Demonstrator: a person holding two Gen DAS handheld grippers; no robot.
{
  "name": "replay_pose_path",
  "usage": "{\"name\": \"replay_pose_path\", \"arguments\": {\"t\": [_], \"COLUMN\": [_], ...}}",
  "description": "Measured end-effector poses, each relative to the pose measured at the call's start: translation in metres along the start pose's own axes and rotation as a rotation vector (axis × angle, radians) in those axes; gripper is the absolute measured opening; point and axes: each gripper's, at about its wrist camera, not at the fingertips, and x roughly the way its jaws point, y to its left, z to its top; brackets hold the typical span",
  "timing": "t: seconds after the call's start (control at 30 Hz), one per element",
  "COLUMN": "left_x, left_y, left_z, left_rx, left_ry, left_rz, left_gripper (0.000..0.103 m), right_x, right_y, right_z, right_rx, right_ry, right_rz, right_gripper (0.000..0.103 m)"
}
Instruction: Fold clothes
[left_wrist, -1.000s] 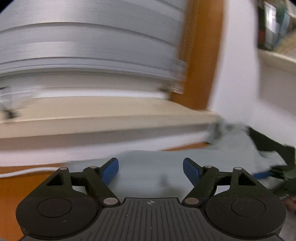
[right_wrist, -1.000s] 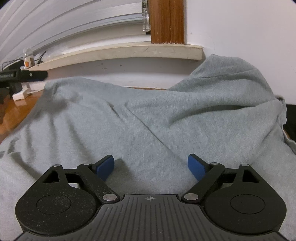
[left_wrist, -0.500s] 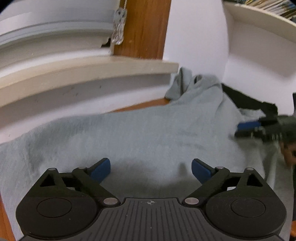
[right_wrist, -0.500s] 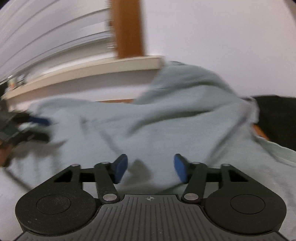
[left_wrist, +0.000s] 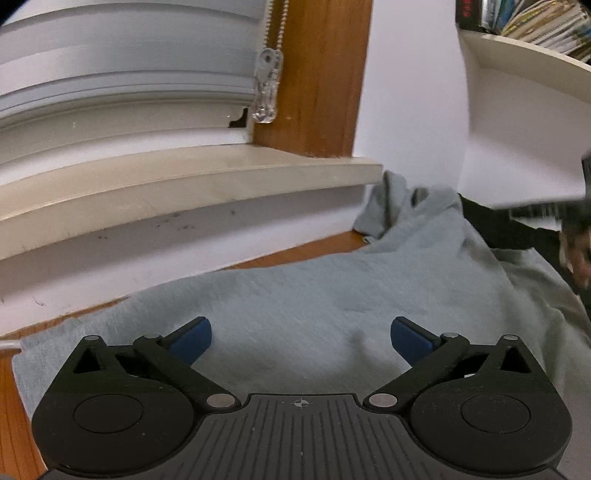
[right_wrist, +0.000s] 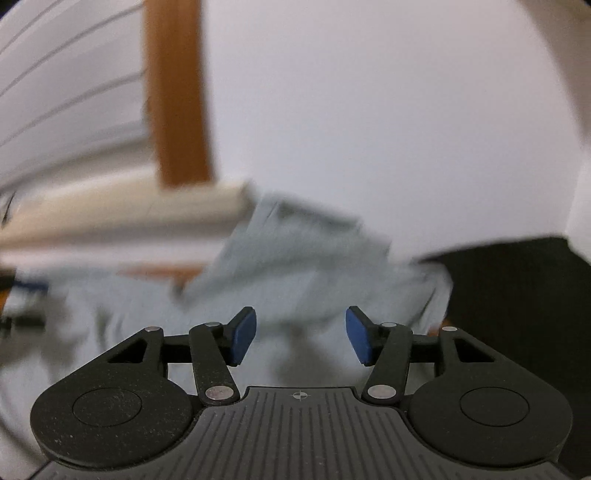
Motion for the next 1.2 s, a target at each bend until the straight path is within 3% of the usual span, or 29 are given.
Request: {"name": "replay_pose_path", "arguments": {"t": [0.13,0.23,0.4,0.53,0.57,0.6,0.67,0.87,1.03,1.17,1.2], "left_x": [0.012,0.012,0.013,0.014,0.015,0.014,0.014,0.016,0.015,0.014,0.014], "left_y": [0.009,0.017,0.013,0.013,0.013,0.013,0.012,0.012,0.011,0.012,0.013], "left_z": [-0.006,-0.007,-0.008,-0.009,-0.009,-0.010,-0.010,-0.011,-0.009,-0.007,-0.007], "left_rx": [-0.045,-0.091,-0.066,-0.066,-0.068,-0.068,-0.063,-0.060,-0.057,-0.064,-0.066], "left_ry": [0.058,0.054,0.055,0.056,0.057,0.058,0.058,0.065,0.066,0.063,0.063], "left_rz": [-0.031,-0.061,-0.065,-0.066,-0.068,-0.071,-0.077,-0.073,-0.068,-0.069,-0.069], "left_gripper": [0.103,0.103,0.103,0.103,0.103,0.103,0.103,0.103,0.103,0.103,0.103], "right_x": [0.028,0.049,0.100,0.118,0.120,0.121,0.122,0.077,0.022,-0.024,-0.031], "right_y": [0.007,0.012,0.047,0.054,0.055,0.055,0.057,0.056,0.068,0.094,0.102], "right_z": [0.038,0.066,0.075,0.079,0.079,0.078,0.076,0.094,0.124,0.131,0.128], "right_rx": [-0.008,-0.015,-0.105,-0.116,-0.128,-0.145,-0.178,-0.184,-0.173,-0.175,-0.178], "right_ry": [0.006,0.010,0.139,0.157,0.170,0.182,0.205,0.051,-0.187,-0.301,-0.291], "right_rz": [-0.012,-0.021,-0.074,-0.134,-0.146,-0.156,-0.177,-0.210,-0.285,-0.186,-0.131], "right_gripper": [0.066,0.067,0.067,0.065,0.051,0.022,0.016,0.006,0.005,0.005,0.005]}}
